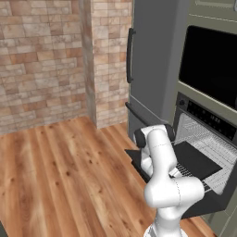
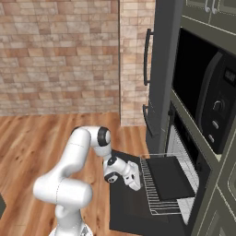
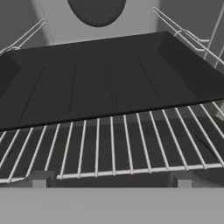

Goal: Take the baked cake out of the oven and place it on the plate for cooling. Then close the oven door.

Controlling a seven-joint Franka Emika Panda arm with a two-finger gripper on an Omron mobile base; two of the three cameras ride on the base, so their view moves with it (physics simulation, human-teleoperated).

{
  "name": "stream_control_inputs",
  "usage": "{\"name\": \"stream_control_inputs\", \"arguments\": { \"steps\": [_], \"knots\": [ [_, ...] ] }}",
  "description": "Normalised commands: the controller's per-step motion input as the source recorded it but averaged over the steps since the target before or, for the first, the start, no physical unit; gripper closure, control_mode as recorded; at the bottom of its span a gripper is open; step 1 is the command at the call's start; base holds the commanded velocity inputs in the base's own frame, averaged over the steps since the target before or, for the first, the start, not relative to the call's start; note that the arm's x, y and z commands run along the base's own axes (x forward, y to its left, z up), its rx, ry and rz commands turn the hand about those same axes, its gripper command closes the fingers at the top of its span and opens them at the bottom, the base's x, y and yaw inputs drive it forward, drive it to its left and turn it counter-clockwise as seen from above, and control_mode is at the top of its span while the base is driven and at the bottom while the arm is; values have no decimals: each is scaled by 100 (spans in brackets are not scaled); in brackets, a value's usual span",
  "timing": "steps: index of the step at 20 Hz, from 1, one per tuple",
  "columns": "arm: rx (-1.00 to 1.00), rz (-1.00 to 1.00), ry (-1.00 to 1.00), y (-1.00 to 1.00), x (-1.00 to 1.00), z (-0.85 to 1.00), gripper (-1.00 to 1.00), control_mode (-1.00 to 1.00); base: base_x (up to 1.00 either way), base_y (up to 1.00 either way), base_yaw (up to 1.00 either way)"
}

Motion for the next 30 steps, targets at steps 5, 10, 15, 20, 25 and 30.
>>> {"name": "stream_control_inputs", "arguments": {
  "steps": [5, 10, 15, 20, 25, 30],
  "knots": [
    [-3, 0, 0, -4, 17, -1, -100, -100, 0, 0, 0],
    [-4, 0, 0, -5, 24, -4, -100, -100, 0, 0, 0],
    [-1, 0, 0, -7, 14, -4, -100, -100, 0, 0, 0],
    [0, 0, 0, -1, 12, -8, -100, -100, 0, 0, 0],
    [0, 0, 0, 0, 12, 0, -100, -100, 0, 0, 0],
    [0, 0, 0, 0, 5, 0, -100, -100, 0, 0, 0]
  ]
}}
